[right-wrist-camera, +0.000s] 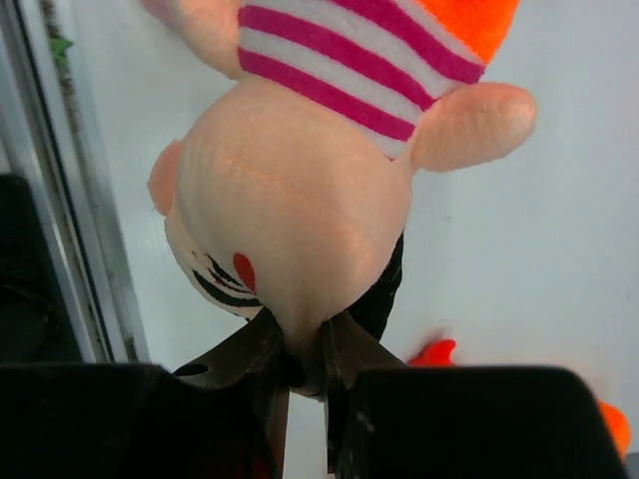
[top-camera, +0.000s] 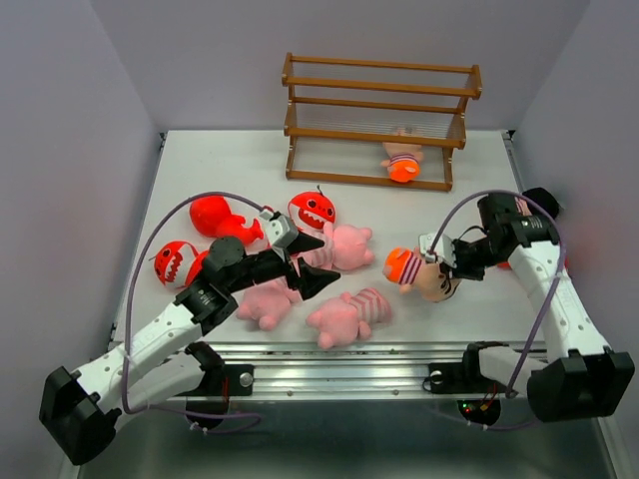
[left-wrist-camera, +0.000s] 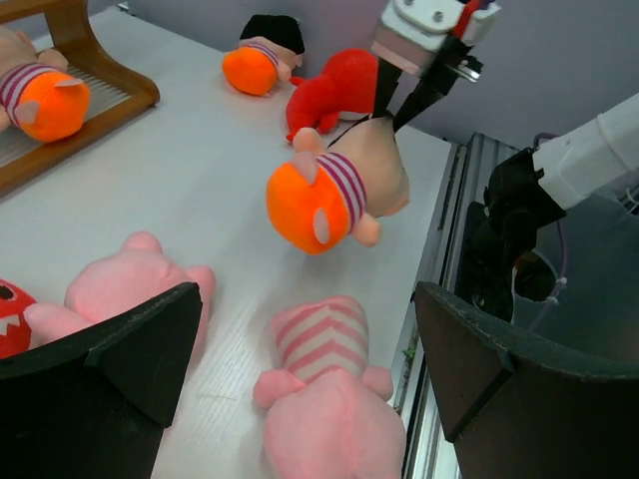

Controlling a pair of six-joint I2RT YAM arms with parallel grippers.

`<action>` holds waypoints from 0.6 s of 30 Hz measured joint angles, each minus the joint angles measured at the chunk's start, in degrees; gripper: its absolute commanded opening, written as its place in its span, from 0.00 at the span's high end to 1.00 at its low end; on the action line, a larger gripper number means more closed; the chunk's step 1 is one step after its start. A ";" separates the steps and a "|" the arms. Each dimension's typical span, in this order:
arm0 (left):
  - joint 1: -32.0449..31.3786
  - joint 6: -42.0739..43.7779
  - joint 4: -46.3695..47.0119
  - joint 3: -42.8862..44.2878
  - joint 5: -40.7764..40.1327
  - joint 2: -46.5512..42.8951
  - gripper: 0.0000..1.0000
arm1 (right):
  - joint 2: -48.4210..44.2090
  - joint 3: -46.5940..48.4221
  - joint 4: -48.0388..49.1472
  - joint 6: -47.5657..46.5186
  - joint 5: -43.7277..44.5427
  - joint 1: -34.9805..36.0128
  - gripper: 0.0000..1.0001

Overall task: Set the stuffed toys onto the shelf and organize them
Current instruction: Pass the stuffed toy from the right arm to the left

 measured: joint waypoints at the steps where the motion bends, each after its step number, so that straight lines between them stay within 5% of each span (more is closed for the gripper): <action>1: 0.00 0.31 0.44 0.00 0.55 0.57 0.01 | -2.34 -1.38 -1.14 -0.74 0.00 1.99 0.91; 18: -10.58 5.84 -1.14 18.58 9.35 32.83 0.02 | -12.98 -7.89 -3.91 -5.29 -5.25 6.45 0.90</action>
